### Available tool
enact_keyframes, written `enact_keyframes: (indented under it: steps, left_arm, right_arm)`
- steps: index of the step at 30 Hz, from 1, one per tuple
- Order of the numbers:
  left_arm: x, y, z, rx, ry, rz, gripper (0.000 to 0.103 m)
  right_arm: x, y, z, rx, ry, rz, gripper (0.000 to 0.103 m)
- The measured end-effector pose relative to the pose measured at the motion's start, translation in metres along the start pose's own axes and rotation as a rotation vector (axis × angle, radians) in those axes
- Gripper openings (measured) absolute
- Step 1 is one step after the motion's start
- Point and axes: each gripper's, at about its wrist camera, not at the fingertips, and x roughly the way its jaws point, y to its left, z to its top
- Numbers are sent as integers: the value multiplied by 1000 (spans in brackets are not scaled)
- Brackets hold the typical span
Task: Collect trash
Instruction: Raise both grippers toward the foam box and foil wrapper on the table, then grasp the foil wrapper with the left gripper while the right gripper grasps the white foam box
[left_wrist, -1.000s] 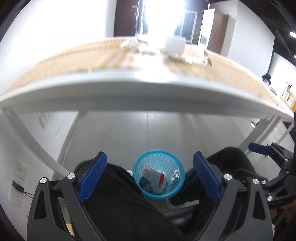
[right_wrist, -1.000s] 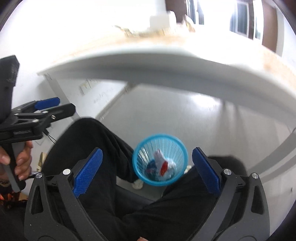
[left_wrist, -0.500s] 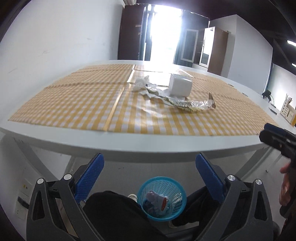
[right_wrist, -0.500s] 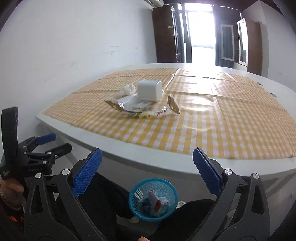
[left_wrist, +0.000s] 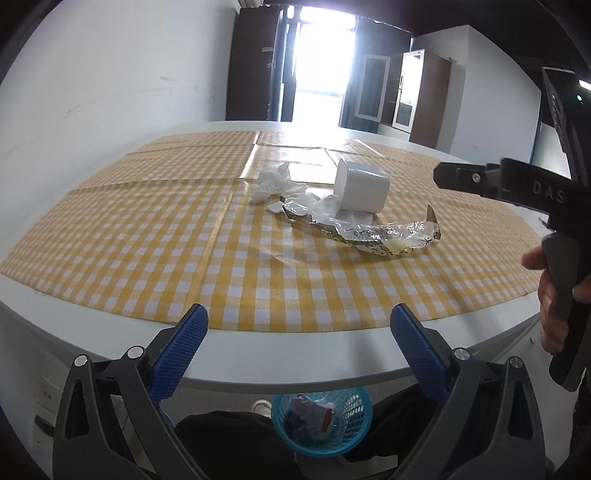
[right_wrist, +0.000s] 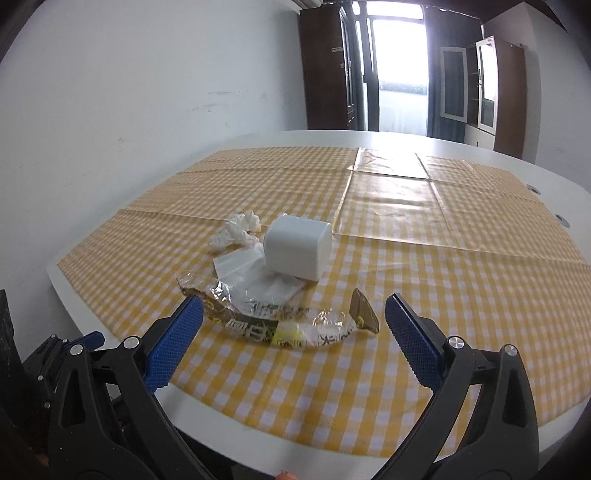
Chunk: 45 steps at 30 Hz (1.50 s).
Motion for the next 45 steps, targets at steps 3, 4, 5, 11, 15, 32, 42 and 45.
enact_keyframes:
  steps: [3, 4, 5, 11, 15, 32, 42, 45]
  left_arm:
    - [8, 0, 5, 14, 4, 3, 97]
    - [10, 1, 7, 12, 4, 2, 97]
    - [13, 2, 9, 7, 4, 0, 97]
    - [26, 3, 22, -2, 7, -14, 97]
    - [36, 1, 31, -1, 16, -16, 96]
    - [84, 13, 71, -115, 76, -88, 83]
    - [96, 14, 70, -146, 135, -150, 18]
    - [88, 13, 68, -151, 118, -149, 15]
  right_arm:
    - [19, -1, 12, -4, 13, -18, 94]
    - [24, -2, 15, -4, 18, -22, 94]
    - [30, -1, 18, -7, 25, -21, 94]
    - [60, 6, 35, -18, 59, -42, 94]
    - [78, 12, 45, -9, 85, -66, 94]
    - [142, 12, 52, -8, 240, -160, 63]
    - [125, -3, 48, 14, 204, -99, 62]
    - [116, -2, 45, -16, 181, -93, 62]
